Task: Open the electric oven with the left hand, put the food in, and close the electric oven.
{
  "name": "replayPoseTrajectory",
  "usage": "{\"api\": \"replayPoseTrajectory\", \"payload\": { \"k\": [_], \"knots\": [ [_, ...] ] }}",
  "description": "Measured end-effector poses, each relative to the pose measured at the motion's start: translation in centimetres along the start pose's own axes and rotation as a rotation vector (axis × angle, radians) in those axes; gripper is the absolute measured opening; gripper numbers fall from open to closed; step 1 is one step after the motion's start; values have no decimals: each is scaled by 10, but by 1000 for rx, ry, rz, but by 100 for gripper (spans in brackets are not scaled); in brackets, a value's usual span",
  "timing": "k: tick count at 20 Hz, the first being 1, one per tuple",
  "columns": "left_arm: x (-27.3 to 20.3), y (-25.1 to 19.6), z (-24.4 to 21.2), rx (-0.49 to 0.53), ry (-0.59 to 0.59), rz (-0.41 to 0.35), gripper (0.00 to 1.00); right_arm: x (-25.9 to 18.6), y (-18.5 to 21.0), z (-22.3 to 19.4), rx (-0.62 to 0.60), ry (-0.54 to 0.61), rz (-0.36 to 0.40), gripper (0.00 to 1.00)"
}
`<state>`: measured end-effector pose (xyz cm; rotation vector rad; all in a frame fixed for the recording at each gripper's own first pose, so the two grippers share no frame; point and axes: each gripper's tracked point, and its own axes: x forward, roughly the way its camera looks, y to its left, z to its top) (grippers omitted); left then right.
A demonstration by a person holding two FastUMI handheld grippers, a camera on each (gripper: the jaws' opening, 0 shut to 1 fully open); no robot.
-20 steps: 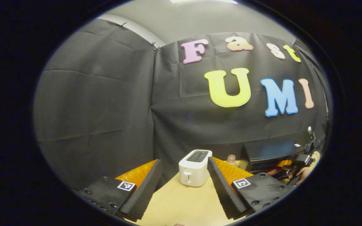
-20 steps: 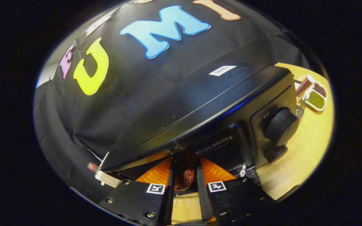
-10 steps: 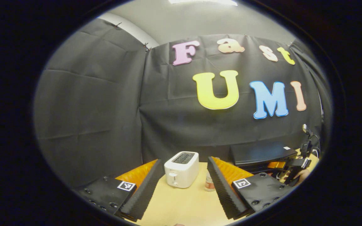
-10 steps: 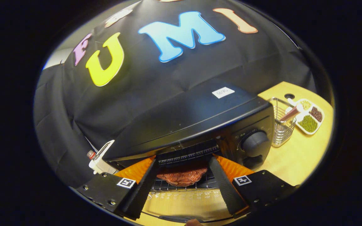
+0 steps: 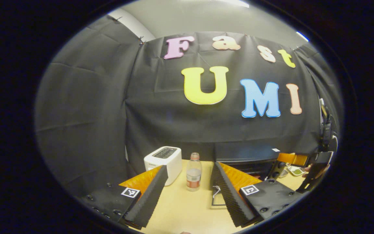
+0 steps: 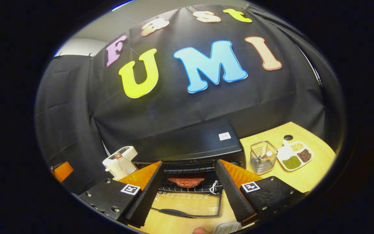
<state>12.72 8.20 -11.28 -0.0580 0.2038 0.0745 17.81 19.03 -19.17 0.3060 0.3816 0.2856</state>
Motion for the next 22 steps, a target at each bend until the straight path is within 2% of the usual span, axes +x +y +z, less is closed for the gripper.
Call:
{"api": "replayPoseTrajectory", "payload": {
  "k": [3,4,7,9,10,11,15,16,17,22],
  "knots": [
    [0,-23,-8,-8,16,-45,90,-32,-18,21,-74,-47,-49,97],
    [1,-30,-10,-7,23,-62,100,-42,-25,27,-104,-62,-76,98],
    [7,-56,-28,2,61,-115,97,-75,-37,44,-124,-96,-109,98],
    [12,-74,-49,8,106,-151,91,-91,-49,47,-112,-107,-133,98],
    [14,-83,-62,10,135,-168,91,-99,-55,49,-108,-112,-148,98],
    [15,-92,-78,13,171,-185,100,-107,-62,51,-110,-119,-164,98],
    [19,-125,-129,24,290,-240,100,-137,-92,65,-165,-160,-249,98],
    [20,-134,-140,26,318,-254,97,-144,-96,68,-179,-170,-266,97],
    [24,-145,-151,27,341,-267,100,-151,-101,73,-192,-178,-280,97],
    [28,-176,-203,25,474,-310,98,-177,-119,87,-226,-201,-349,97]
  ]
}}
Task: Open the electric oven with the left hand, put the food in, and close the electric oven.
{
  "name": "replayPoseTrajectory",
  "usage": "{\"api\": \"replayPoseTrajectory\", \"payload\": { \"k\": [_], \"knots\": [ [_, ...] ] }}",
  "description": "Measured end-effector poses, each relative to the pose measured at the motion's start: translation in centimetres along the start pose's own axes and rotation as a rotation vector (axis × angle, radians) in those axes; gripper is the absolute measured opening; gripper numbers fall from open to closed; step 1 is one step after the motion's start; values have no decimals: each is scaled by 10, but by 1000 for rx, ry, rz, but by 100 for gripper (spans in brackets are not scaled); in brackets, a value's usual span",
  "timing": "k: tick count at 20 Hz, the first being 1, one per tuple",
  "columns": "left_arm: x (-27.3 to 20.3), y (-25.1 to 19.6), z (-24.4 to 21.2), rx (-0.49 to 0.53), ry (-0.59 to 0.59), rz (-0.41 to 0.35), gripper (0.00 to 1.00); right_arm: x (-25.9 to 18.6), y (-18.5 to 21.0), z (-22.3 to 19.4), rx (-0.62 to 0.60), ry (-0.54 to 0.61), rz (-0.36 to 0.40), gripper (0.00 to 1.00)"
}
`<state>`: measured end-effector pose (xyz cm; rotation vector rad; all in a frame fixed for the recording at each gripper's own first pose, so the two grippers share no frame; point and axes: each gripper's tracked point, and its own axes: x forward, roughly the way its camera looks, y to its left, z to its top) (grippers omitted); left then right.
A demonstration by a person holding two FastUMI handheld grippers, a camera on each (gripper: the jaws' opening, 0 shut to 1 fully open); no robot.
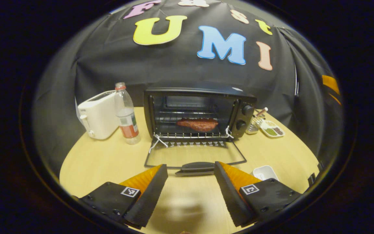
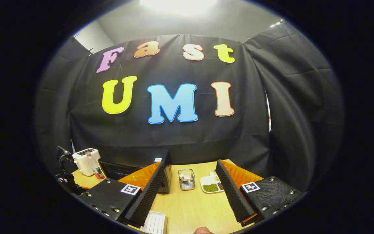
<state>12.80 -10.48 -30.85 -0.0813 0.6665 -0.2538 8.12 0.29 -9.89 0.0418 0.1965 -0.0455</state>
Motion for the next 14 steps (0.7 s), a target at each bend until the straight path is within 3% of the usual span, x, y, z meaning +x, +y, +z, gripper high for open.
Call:
{"api": "replayPoseTrajectory", "payload": {
  "k": [5,14],
  "knots": [
    [29,-16,-40,-14,127,-28,100,-8,-21,14,-21,-22,-52,98],
    [65,-19,-69,-29,238,-28,98,-14,-48,9,-1,-4,-130,98]
  ]
}}
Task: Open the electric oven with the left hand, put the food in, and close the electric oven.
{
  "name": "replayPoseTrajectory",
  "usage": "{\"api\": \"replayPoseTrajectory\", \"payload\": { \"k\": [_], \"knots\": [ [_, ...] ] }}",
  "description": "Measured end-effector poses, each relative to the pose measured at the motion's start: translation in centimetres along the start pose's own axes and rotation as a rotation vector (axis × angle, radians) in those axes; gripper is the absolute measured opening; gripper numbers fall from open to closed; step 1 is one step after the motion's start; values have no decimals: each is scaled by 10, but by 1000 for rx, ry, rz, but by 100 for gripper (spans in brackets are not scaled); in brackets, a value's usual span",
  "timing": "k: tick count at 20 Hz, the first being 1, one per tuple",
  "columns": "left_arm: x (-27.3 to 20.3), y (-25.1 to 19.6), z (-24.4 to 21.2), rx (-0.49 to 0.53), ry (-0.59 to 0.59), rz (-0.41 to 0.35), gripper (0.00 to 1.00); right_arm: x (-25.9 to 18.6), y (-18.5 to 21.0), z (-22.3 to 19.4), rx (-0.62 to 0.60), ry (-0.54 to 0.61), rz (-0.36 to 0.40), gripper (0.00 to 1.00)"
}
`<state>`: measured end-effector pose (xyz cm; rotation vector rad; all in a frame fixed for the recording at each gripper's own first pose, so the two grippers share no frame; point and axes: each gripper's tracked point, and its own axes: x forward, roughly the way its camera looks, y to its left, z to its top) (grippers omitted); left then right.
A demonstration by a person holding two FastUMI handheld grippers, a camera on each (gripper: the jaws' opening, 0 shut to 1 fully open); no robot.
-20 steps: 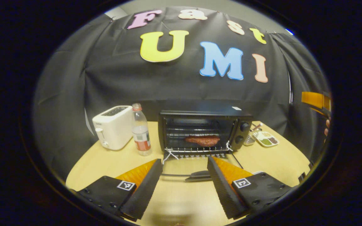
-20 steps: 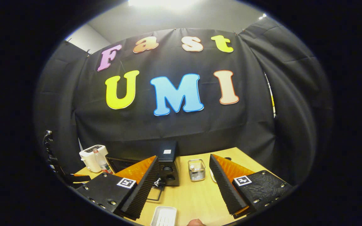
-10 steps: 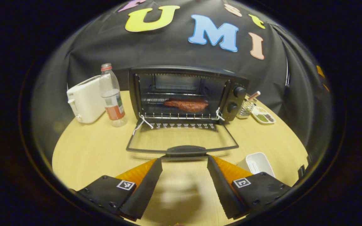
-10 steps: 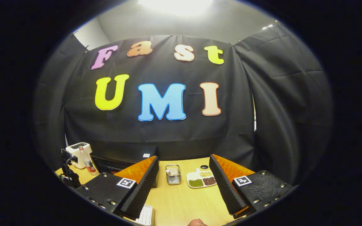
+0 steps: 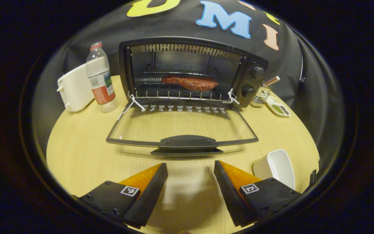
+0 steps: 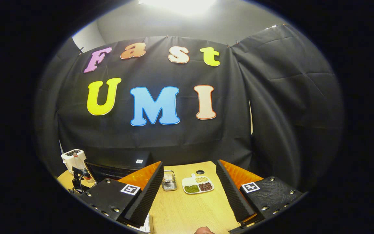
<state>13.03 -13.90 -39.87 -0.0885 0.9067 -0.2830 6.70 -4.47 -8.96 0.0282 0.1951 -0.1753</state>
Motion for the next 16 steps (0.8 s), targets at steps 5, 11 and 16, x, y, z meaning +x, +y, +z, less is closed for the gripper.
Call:
{"api": "replayPoseTrajectory", "payload": {
  "k": [5,11,16],
  "knots": [
    [8,6,7,56,-18,35,98,-2,-3,1,-21,-4,-18,98],
    [7,6,12,40,-52,50,98,-2,2,-1,-24,-8,2,98],
    [-5,4,20,44,-95,58,98,-4,5,-3,-17,-10,22,98]
  ]
}}
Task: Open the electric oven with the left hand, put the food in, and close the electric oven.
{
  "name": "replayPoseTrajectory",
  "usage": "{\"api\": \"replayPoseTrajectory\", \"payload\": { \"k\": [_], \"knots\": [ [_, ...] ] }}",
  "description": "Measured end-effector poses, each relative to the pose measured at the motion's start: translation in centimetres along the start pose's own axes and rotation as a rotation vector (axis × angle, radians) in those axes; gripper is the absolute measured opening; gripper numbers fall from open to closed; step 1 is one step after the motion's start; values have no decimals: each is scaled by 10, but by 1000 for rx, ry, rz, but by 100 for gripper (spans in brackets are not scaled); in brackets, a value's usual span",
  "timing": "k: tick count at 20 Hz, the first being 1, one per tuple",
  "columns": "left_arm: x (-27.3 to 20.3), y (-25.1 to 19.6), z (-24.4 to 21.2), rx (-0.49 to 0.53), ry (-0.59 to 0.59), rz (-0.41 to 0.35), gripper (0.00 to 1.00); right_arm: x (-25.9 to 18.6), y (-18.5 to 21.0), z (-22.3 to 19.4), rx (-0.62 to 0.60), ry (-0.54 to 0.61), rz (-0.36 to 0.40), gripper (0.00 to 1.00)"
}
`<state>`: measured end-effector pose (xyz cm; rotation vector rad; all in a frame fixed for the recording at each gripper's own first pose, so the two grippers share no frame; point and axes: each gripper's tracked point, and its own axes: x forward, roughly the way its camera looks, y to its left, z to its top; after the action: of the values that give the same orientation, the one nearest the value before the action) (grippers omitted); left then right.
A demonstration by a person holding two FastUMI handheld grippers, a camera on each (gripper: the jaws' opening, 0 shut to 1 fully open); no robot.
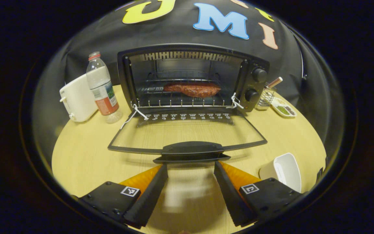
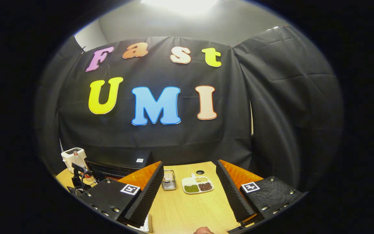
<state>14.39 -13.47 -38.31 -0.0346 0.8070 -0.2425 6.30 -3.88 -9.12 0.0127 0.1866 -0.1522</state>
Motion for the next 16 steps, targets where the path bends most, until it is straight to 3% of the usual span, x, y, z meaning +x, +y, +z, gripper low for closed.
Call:
{"api": "replayPoseTrajectory", "payload": {
  "k": [16],
  "knots": [
    [-40,-2,51,-3,-160,-7,97,-1,8,-6,-4,9,18,98]
  ]
}}
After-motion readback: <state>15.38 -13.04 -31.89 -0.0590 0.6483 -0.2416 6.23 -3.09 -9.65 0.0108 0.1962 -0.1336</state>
